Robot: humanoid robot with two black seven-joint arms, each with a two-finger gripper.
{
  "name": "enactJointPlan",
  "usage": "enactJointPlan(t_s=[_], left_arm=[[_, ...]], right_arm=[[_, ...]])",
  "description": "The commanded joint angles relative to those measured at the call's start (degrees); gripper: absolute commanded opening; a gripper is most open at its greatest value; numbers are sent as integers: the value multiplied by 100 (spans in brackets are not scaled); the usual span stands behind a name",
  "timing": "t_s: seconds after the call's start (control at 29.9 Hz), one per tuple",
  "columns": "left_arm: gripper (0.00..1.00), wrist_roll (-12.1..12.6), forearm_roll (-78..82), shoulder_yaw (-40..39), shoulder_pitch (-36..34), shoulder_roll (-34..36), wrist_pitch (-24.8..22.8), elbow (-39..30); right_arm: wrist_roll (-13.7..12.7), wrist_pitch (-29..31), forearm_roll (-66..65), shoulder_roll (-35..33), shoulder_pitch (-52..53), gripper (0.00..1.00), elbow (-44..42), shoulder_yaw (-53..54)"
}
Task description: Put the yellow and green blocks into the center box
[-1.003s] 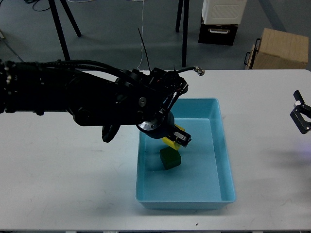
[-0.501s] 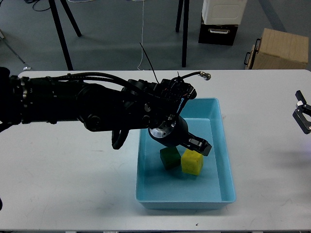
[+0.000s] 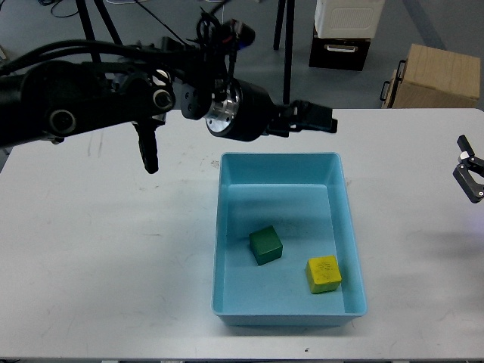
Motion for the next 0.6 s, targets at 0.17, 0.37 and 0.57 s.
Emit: enactJointPlan(t_s=[0.17, 0.37, 0.57], left_arm=[[100, 143, -962, -4295, 2562, 0, -79, -118], [100, 284, -1297, -6396, 4529, -236, -158, -1231], [100, 232, -1341, -7497, 7017, -790, -202, -2832]], right_arm=[[6, 0, -10, 57, 99, 100, -75, -112], [207, 0, 25, 154, -207, 100, 73, -24], [349, 0, 25, 364, -875, 100, 662, 99]])
